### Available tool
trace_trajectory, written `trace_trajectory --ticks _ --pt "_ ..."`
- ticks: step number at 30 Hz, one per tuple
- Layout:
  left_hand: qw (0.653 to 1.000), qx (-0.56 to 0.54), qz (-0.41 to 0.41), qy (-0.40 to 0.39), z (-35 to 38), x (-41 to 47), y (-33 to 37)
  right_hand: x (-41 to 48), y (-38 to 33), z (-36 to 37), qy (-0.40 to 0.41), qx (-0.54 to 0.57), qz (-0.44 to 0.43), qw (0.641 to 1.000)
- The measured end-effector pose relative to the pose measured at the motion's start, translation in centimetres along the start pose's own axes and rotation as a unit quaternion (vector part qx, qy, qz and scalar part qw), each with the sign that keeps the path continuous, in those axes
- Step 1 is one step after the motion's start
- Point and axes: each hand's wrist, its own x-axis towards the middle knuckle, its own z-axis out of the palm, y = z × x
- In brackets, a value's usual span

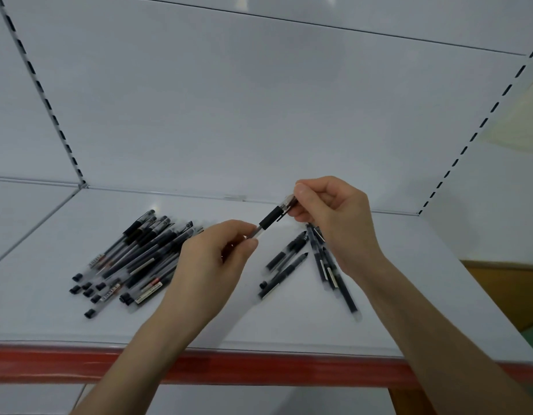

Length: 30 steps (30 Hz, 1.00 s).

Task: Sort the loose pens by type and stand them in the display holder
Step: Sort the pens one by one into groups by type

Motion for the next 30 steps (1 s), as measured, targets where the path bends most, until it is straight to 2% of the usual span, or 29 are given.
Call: trace_trajectory --ticks 9,12,15,18,21,24,27,30 --pt "0.998 0.024 -0.024 0.05 -0.3 -1.3 -2.0 -0.9 1.6 2.3 -0.018 -0.015 -0.009 1.0" --pt "0.998 0.035 -0.039 0.046 -1.1 -1.4 -2.4 -0.2 2.0 2.5 -0.063 -0.032 0.011 0.997" --pt "0.993 0.099 -0.052 0.048 -2.6 -0.7 -3.6 1.6 3.0 2.2 -0.129 -0.076 0.056 0.987" --pt "0.97 0.21 -0.08 0.09 -4.7 -0.3 -5.7 4.1 4.9 1.9 -0.129 -0.164 0.058 0.976" --pt "0.941 0.294 -0.124 0.109 -6.4 -0.4 -7.8 5.9 6.7 2.3 -0.148 -0.313 0.018 0.938" --pt "0.924 0.338 -0.145 0.106 -7.0 -0.6 -8.6 6.6 7.9 3.9 -0.231 -0.365 -0.018 0.902" --pt "0.92 0.352 -0.138 0.104 -7.1 -0.8 -8.9 7.1 8.9 5.5 -0.317 -0.432 -0.068 0.841" --pt "0.918 0.359 -0.125 0.113 -7.3 -0.9 -9.3 7.3 9.1 6.2 -0.346 -0.466 -0.092 0.809"
